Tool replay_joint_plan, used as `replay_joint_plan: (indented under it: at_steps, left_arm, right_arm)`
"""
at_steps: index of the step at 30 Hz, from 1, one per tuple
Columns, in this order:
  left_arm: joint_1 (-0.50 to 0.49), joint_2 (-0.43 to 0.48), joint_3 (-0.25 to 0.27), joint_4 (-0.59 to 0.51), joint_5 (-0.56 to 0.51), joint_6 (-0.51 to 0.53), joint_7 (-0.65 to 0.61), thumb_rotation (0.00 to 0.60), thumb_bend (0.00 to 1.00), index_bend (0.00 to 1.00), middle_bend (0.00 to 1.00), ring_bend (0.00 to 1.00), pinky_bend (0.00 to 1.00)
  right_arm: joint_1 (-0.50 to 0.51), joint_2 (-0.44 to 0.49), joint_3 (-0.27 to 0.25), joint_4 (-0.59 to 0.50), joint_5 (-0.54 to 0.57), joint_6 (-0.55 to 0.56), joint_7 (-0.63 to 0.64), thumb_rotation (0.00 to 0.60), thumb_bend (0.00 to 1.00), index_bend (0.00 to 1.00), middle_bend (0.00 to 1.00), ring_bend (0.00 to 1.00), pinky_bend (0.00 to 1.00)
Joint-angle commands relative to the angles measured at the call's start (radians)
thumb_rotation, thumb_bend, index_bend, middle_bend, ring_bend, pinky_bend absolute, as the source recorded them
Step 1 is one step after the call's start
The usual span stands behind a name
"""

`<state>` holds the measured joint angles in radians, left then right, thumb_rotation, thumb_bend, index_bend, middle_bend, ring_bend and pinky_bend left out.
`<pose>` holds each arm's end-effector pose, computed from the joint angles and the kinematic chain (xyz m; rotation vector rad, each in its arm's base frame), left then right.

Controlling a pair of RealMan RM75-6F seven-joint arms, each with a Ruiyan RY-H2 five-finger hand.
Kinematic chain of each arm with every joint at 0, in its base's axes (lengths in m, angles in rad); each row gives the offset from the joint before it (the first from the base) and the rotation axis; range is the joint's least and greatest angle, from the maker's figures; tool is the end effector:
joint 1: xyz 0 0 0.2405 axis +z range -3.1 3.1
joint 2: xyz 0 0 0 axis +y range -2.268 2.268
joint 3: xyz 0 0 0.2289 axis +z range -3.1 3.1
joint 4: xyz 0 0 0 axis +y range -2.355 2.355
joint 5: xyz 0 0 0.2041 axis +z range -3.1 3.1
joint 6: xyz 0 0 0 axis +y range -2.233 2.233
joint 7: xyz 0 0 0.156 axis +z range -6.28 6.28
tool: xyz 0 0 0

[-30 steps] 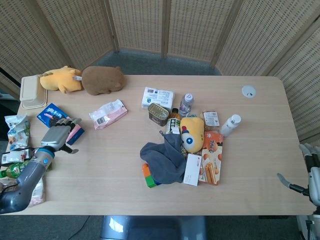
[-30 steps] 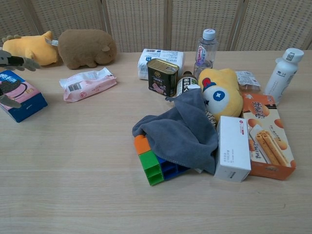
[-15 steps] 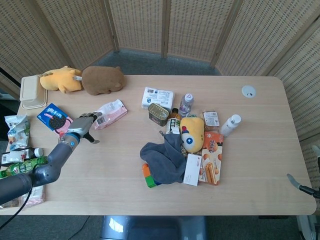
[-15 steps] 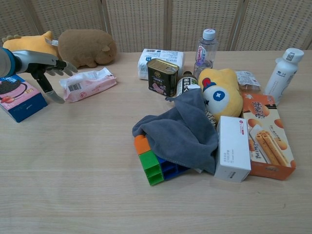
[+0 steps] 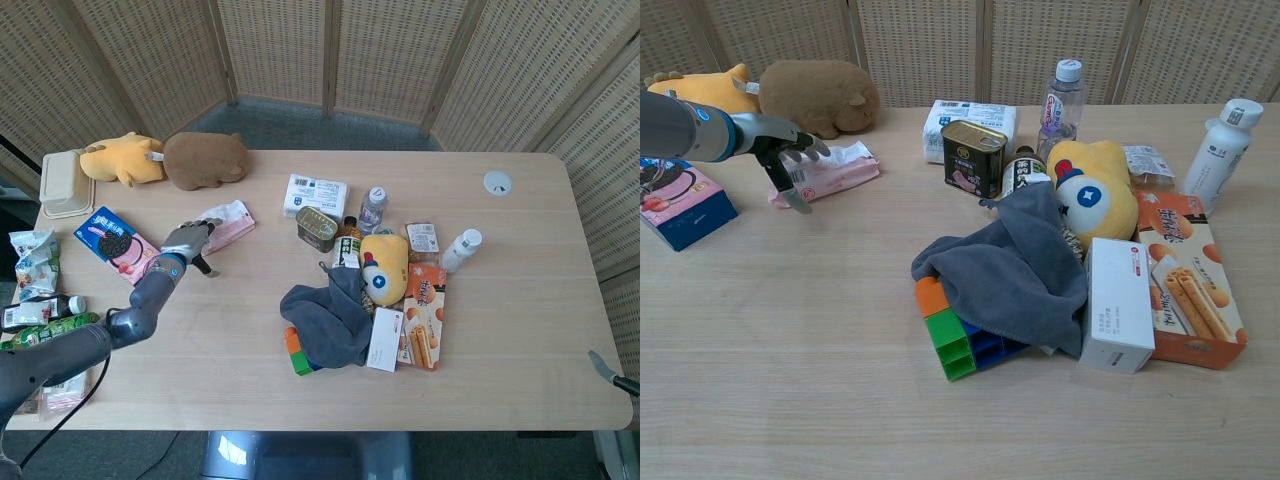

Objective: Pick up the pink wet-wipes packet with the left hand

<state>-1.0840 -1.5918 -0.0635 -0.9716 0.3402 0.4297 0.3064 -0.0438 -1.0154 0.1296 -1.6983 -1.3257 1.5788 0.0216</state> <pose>-0.1863 0.4323 -0.0186 -1.6654 -1.4030 -0.4864 -0.3093 -0.1633 0.2104 1.0761 -0.9023 0.8351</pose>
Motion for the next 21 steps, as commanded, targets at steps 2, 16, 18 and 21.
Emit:
replay_joint_plan:
  at_steps: [2, 16, 18, 21]
  left_arm:
    - [-0.014, 0.003, 0.021, -0.004, -0.013, -0.032, -0.007, 0.598, 0.21, 0.0, 0.0, 0.0, 0.0]
    - [0.02, 0.275, 0.072, -0.443, 0.195, -0.034, -0.074, 0.569, 0.21, 0.0, 0.0, 0.0, 0.0]
    - [0.036, 0.306, 0.068, -0.492, 0.232, -0.008, -0.088, 0.569, 0.21, 0.0, 0.0, 0.0, 0.0]
    - [0.077, 0.327, 0.044, -0.546, 0.303, 0.095, -0.112, 0.568, 0.21, 0.0, 0.0, 0.0, 0.0]
  right_arm:
    - [-0.001, 0.004, 0.004, -0.007, -0.005, 0.006, -0.005, 0.35, 0.2, 0.0, 0.0, 0.0, 0.0]
    - [0.007, 0.004, 0.014, -0.013, -0.029, 0.01, -0.004, 0.348, 0.2, 0.0, 0.0, 0.0, 0.0]
    - [0.007, 0.004, 0.014, -0.012, -0.03, 0.009, -0.003, 0.348, 0.2, 0.0, 0.0, 0.0, 0.0]
    - [0.009, 0.001, 0.015, -0.009, -0.033, 0.005, 0.002, 0.347, 0.2, 0.0, 0.0, 0.0, 0.0]
